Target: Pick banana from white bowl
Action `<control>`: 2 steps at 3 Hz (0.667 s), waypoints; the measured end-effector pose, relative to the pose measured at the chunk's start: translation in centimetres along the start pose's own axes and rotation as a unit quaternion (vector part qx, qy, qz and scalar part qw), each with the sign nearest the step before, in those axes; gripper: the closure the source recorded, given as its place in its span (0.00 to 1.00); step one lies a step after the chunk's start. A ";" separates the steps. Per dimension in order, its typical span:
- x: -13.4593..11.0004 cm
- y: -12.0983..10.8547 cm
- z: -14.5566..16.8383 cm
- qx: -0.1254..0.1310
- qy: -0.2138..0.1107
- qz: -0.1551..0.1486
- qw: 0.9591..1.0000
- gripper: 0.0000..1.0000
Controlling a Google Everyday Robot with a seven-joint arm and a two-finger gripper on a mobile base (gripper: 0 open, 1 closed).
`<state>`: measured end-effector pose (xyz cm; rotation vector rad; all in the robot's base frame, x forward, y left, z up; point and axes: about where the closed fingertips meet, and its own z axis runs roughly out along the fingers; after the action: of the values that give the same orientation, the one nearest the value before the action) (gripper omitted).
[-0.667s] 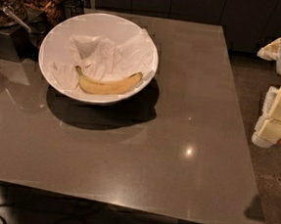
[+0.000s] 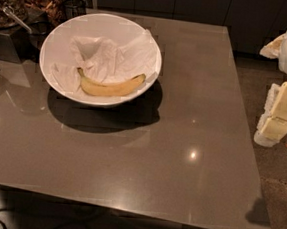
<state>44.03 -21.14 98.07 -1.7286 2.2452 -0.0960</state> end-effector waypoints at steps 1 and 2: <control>-2.1 -0.5 -0.4 -0.008 0.010 -0.007 1.000 0.00; -5.2 -0.6 0.1 -0.032 0.014 -0.042 0.998 0.00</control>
Offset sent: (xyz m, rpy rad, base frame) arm 0.0155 0.0765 0.0053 -0.0775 0.1855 0.1859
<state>45.86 -16.31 99.13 -1.8667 2.2172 -0.0665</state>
